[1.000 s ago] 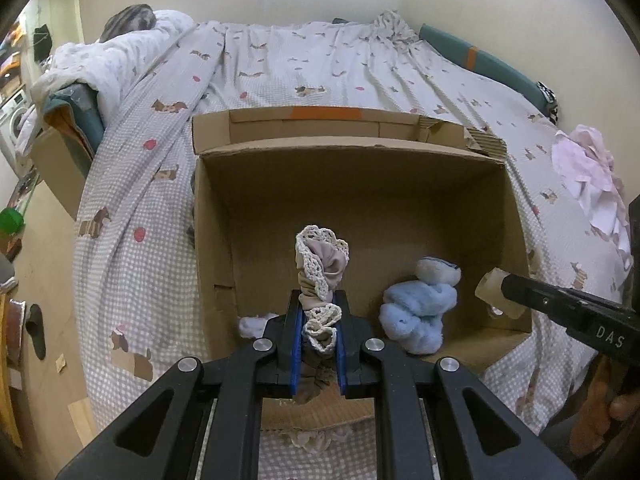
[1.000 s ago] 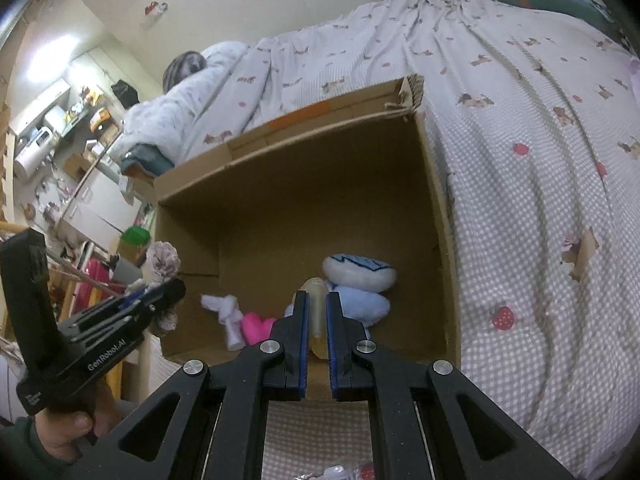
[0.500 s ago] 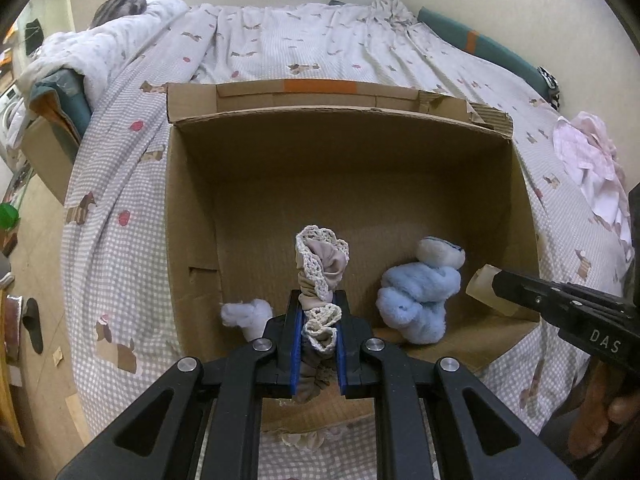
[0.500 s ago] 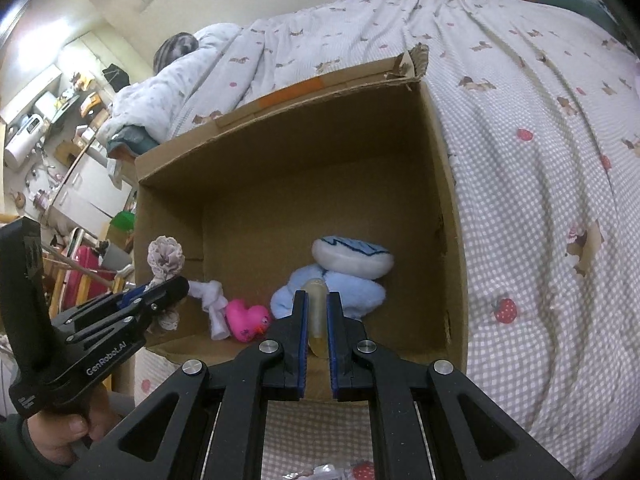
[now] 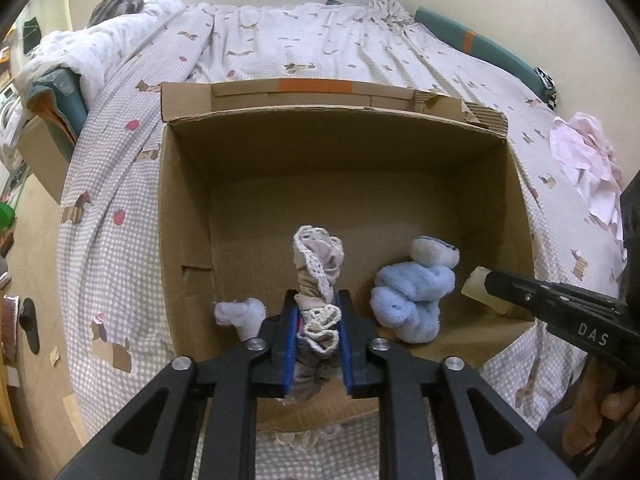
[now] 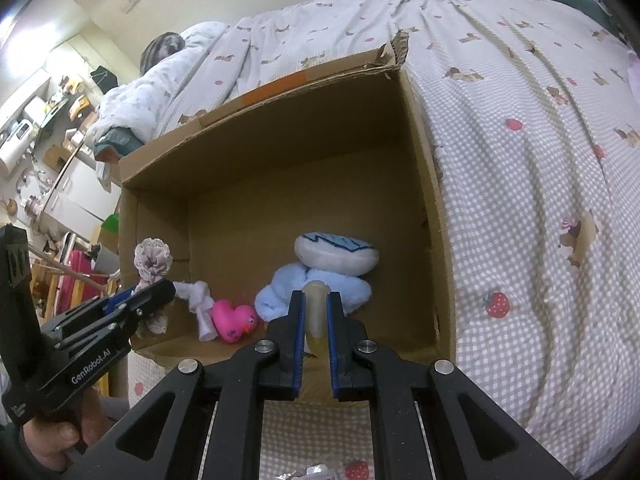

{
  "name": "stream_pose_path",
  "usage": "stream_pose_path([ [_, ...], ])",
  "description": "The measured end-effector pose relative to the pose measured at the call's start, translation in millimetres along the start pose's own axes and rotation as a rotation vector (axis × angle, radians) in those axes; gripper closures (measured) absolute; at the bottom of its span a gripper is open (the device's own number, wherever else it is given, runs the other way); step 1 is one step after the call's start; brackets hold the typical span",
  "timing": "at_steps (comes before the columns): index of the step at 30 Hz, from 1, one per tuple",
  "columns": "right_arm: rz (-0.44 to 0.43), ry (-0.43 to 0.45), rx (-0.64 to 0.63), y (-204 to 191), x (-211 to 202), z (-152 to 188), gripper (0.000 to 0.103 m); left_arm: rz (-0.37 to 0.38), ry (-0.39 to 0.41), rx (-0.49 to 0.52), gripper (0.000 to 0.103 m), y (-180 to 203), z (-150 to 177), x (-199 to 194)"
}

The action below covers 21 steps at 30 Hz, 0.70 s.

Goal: Organize soft objects
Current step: 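Lower both items into the box and open both grippers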

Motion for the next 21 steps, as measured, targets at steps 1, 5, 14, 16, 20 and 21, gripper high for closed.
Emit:
stream_pose_path([
  [1, 0.000, 0.002, 0.001, 0.3, -0.3, -0.1, 0.093, 0.003, 0.004, 0.002, 0.078, 0.9, -0.2, -1.0],
  [5, 0.001, 0.014, 0.007, 2.4, -2.0, -1.0, 0.093, 0.010, 0.026, 0.014, 0.067, 4.3, -1.7, -6.7],
  [14, -0.023, 0.064, 0.012, 1.1, -10.0, -6.7, 0.088, 0.003, 0.073, 0.006, 0.035, 4.0, -8.0, -18.0],
  [16, -0.023, 0.088, 0.015, 1.1, -13.8, -9.5, 0.079, -0.006, 0.077, 0.005, 0.028, 3.3, -9.5, -19.2],
  [20, -0.020, 0.160, 0.035, 1.2, -23.6, -15.8, 0.016, -0.009, 0.088, -0.008, 0.019, 0.6, -13.0, -22.3],
  [21, -0.015, 0.170, 0.033, 1.1, -25.2, -16.9, 0.017, -0.007, 0.090, -0.011, 0.019, -0.3, -13.7, -22.9],
])
Point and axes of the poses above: each gripper's, at about its wrist camera, not at the fingertips, and x roughly the way its jaws point, y to its right, z to its underside, the point moved 6 cm from there along x, roughly the way its jaws point, and after that the axes turned 12 degrees about -z, right-handed, at the moved point
